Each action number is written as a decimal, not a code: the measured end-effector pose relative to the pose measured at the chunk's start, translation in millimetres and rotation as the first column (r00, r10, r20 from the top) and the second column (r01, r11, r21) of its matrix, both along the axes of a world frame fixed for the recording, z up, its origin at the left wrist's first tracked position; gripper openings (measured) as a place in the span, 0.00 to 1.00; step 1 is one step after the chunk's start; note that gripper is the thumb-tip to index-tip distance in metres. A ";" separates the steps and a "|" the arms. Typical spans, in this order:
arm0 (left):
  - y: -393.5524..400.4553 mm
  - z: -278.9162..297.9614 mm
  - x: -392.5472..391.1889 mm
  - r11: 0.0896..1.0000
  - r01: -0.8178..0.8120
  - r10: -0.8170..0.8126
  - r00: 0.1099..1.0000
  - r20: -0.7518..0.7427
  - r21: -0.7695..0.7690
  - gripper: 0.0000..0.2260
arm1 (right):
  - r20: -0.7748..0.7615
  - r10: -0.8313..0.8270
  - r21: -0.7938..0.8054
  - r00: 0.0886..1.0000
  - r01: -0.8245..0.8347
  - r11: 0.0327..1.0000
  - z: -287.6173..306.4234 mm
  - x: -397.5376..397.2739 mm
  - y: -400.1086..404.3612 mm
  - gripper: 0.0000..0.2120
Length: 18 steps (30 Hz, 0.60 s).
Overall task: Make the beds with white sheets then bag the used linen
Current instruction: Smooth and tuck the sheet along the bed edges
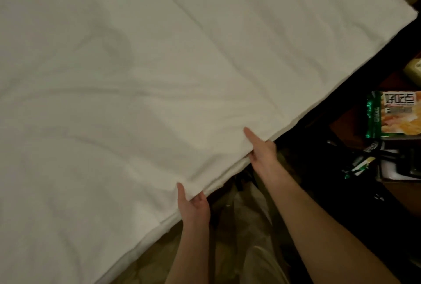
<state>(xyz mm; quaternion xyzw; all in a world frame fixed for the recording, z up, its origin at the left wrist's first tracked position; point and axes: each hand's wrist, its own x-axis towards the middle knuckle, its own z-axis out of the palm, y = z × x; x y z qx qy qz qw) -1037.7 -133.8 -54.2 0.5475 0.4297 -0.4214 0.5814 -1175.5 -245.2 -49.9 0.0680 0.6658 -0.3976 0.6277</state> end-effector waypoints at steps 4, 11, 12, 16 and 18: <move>40.1 3.6 42.2 0.994 0.104 -0.104 0.994 0.011 0.039 0.22 | -0.115 -0.188 -0.008 0.975 0.189 0.982 -1.9 4.0 15.2 0.12; 63.5 11.6 94.6 0.984 -0.123 0.117 0.992 -0.049 -0.130 0.10 | 0.091 0.087 0.098 0.992 -0.096 0.991 4.7 132.9 86.5 0.21; 68.6 10.0 93.6 0.985 -0.131 0.125 0.991 -0.053 -0.116 0.10 | 0.049 0.073 0.103 0.996 -0.077 0.992 6.7 140.3 92.6 0.21; 81.0 1.5 84.8 0.983 -0.162 0.158 0.986 -0.045 -0.087 0.20 | -0.085 -0.035 0.086 0.996 0.043 0.995 -0.9 129.8 105.6 0.17; 81.8 0.5 87.9 0.975 -0.186 0.180 0.982 -0.055 -0.125 0.20 | -0.083 -0.038 0.083 0.996 0.045 0.996 -1.8 131.1 107.1 0.14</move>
